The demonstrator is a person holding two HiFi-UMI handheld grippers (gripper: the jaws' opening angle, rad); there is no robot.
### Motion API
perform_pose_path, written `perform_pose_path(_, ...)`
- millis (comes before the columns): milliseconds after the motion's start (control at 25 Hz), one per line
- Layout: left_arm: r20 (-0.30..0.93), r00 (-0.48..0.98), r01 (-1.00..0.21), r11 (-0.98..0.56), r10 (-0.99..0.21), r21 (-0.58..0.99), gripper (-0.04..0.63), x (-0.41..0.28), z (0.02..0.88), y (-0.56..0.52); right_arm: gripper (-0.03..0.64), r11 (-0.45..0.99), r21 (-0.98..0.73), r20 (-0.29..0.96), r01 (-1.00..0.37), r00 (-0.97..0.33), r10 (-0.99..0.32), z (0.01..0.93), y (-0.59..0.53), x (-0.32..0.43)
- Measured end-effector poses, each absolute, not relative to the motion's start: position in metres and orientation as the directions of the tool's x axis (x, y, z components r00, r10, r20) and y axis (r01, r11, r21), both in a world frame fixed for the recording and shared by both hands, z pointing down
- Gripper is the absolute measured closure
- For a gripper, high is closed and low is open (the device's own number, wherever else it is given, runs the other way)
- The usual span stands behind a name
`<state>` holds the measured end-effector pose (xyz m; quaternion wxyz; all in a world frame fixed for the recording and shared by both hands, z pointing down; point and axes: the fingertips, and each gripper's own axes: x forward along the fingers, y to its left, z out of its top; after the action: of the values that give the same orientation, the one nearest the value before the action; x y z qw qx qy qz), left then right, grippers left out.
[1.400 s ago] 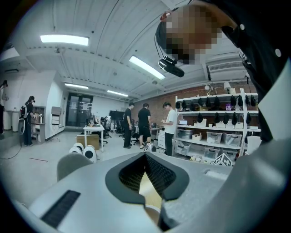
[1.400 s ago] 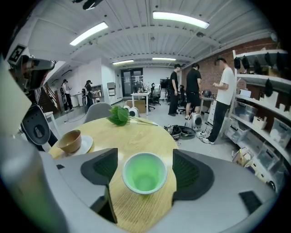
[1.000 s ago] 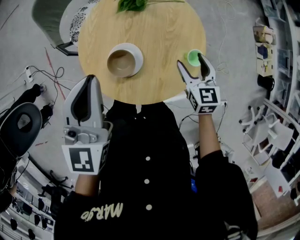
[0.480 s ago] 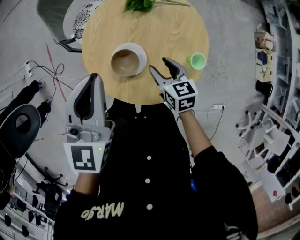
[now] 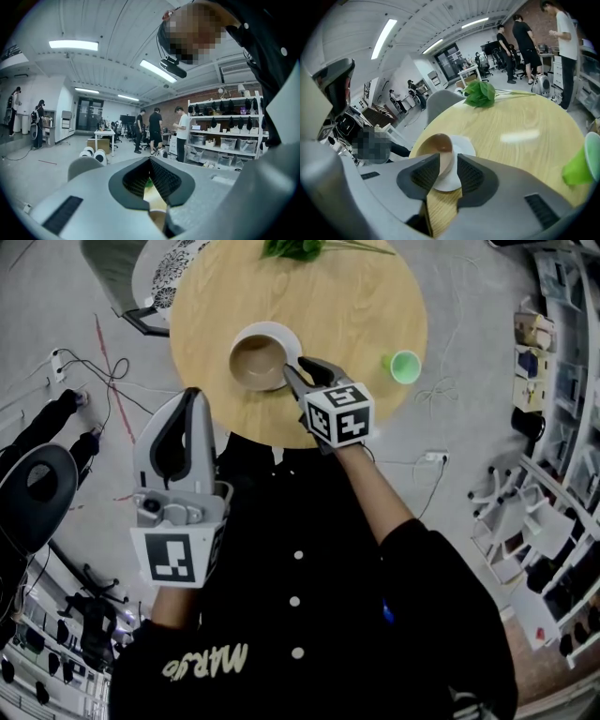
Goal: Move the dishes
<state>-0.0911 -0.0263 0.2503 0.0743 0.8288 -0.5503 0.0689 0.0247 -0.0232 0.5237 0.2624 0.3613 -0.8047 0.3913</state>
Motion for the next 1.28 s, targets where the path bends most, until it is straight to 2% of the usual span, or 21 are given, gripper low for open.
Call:
perform_pose_path(600,0.221,0.367,-0.93,-0.363,-0.904,0.062,0.592,-0.105,0.266,-0.03,0.542,0.336,-0.475,0.765,-0.813,-0.571,-0.299,0.555,-0.028,0.003)
perform_pose_path(960,0.223,0.365,-0.931,-0.359,-0.904,0.066,0.592,-0.108,0.269,-0.031,0.605,0.285,-0.457,0.791,-0.842,-0.532,-0.303,0.56,-0.032,0.007)
perform_pose_path(1280,0.219,0.371,-0.929,-0.365,-0.902,0.068,0.592,-0.106,0.265,-0.032,0.607,0.28,-0.454,0.794,-0.846,-0.526,-0.304,0.558,-0.03,0.008)
